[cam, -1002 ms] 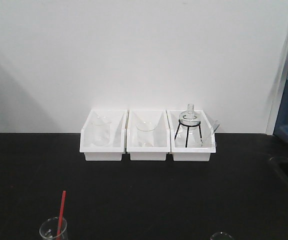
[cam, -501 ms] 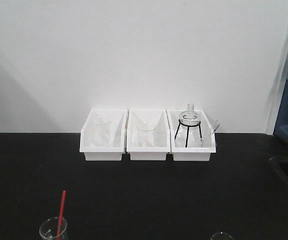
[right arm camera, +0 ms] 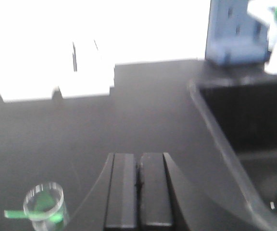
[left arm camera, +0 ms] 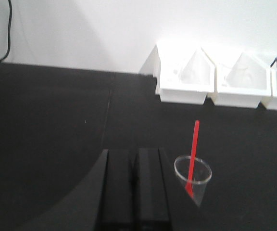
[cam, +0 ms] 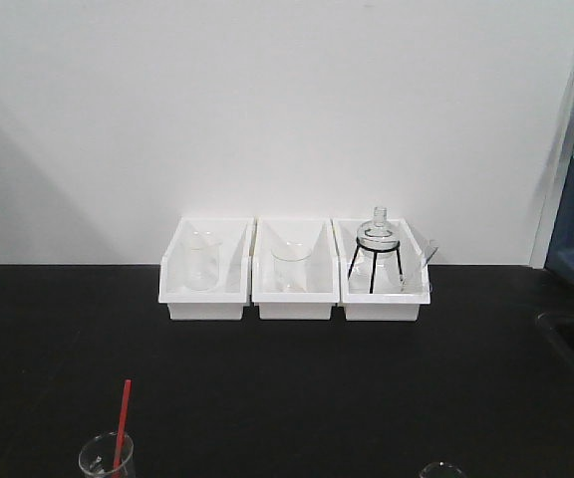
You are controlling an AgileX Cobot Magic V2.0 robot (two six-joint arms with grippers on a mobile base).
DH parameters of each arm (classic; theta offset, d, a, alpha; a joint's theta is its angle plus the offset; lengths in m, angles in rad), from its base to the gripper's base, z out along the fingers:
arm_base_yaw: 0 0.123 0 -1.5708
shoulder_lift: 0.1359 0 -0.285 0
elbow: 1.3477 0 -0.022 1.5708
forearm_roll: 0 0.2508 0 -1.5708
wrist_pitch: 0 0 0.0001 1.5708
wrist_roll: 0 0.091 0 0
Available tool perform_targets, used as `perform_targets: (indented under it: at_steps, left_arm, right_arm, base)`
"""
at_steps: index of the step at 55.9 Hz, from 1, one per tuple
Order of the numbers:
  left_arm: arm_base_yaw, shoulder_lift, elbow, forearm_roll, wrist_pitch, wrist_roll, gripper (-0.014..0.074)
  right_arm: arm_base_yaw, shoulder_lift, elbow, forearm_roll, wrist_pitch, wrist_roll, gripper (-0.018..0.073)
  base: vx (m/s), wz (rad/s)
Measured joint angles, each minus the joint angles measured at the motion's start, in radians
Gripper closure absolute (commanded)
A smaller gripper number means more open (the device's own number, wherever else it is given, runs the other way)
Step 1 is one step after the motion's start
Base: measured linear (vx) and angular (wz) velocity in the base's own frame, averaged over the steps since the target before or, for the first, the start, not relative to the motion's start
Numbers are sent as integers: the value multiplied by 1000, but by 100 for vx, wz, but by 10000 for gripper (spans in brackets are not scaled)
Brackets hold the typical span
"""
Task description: Sort red and green spoons into left cabinet
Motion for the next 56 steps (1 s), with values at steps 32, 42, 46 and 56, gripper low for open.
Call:
perform_targets:
  at_steps: [32, 42, 46, 56]
  left_arm:
    - [0, 68, 0, 0, -262, 33, 118]
    - [-17, 179, -7, 43, -321, 32, 118]
    - [-43, 249, -25, 92, -358, 26, 118]
    - [-110, 460, -95, 198, -499, -51, 118]
  right_arm:
    - [0, 0, 0, 0, 34, 1, 131]
    - [0, 0, 0, 0, 34, 3, 127]
    - [0, 0, 0, 0, 34, 3, 127]
    - [0, 0, 0, 0, 33, 3, 127]
  base:
    - [0, 0]
    - [0, 0]
    - [0, 0]
    - [0, 0]
